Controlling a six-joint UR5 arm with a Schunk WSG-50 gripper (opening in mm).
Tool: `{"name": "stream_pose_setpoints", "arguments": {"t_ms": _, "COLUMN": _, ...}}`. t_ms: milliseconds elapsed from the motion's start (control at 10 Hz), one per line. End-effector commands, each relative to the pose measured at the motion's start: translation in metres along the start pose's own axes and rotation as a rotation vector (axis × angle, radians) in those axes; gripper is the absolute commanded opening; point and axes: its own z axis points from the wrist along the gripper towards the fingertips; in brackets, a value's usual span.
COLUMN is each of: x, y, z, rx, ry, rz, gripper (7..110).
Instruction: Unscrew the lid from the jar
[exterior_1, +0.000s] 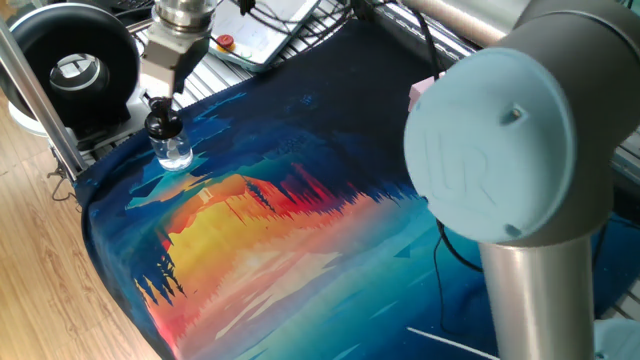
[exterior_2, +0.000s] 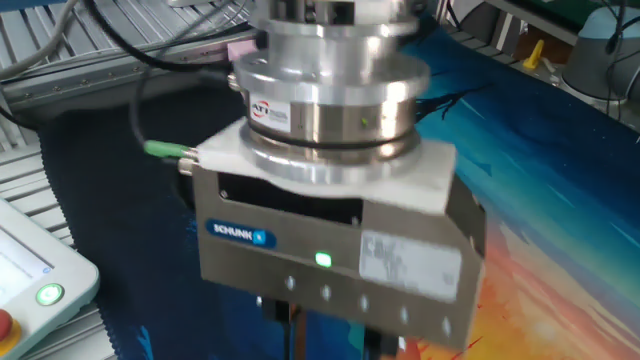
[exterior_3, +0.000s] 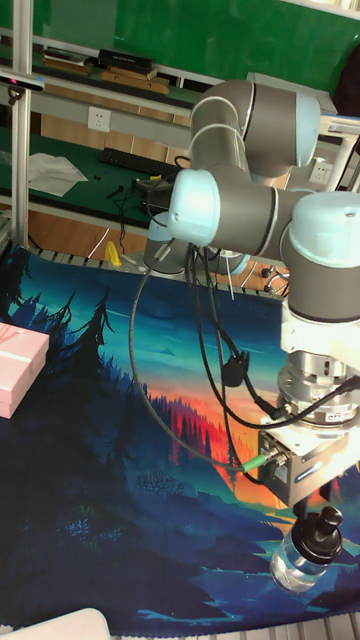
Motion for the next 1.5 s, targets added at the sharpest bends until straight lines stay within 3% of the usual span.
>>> {"name": "stream_pose_setpoints", "arguments": {"t_ms": 0, "x": -0.007, "y": 0.011, "z": 0.014, "rx": 0.049, "ry": -0.025, "rz": 0.084, "gripper": 44}}
{"name": "stream_pose_setpoints", "arguments": {"t_ms": 400, "x": -0.002, "y": 0.015, "z": 0.017, "rx": 0.065, "ry": -0.003, "rz": 0.058, "gripper": 44}}
{"name": "stream_pose_setpoints", "arguments": {"t_ms": 1000, "x": -0.029, "y": 0.017, "z": 0.012, "rx": 0.121, "ry": 0.049, "rz": 0.028, "gripper": 44}}
{"name": "stream_pose_setpoints", "arguments": {"t_ms": 1100, "x": -0.030, "y": 0.014, "z": 0.016, "rx": 0.126, "ry": 0.049, "rz": 0.015, "gripper": 22}}
{"name": "stream_pose_setpoints", "arguments": {"t_ms": 1400, "x": -0.025, "y": 0.008, "z": 0.022, "rx": 0.135, "ry": 0.049, "rz": 0.015, "gripper": 22}}
